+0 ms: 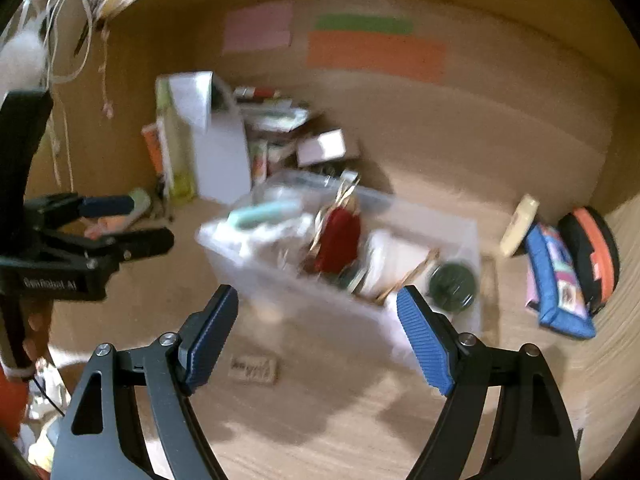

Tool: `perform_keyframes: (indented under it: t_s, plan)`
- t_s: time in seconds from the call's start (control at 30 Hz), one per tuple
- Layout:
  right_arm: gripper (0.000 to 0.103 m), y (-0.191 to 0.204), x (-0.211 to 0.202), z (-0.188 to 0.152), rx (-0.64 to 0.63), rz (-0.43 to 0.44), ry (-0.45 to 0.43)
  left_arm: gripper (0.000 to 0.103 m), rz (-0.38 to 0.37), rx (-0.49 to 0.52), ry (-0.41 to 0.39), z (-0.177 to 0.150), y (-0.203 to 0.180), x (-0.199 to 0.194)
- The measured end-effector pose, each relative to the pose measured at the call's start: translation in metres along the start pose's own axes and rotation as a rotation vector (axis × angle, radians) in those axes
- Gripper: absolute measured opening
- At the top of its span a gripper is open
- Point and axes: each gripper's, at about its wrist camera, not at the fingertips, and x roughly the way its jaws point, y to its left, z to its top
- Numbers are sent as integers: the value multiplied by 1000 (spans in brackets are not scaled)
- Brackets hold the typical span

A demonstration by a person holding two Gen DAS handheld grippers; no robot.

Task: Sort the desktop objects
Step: 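Move both grippers back toward the white eraser and black clip, then grasp the white eraser with the right gripper while the left grasps the small black clip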

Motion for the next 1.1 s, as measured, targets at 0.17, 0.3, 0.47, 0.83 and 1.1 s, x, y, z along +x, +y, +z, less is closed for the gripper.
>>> perform_keyframes:
  t_s: [0.17,0.3,0.47,0.83,1.1]
  plan:
    - [79,16,23,-29,-18,26,91,88,-6,0,70,-29,6,5]
    - [77,27,40,-44,-29,45,145,88,-9,31,94,-48,-1,7]
    - [71,38,53,-50,-62,50,174,76,-49,60,112,-69,-11,4]
    - [45,38,69,-54,-69,68,234,53,-79,128,129,-80,-37,12]
    - [37,20,62,-57,10,79,228,41,-122,119,190,-80,-50,26]
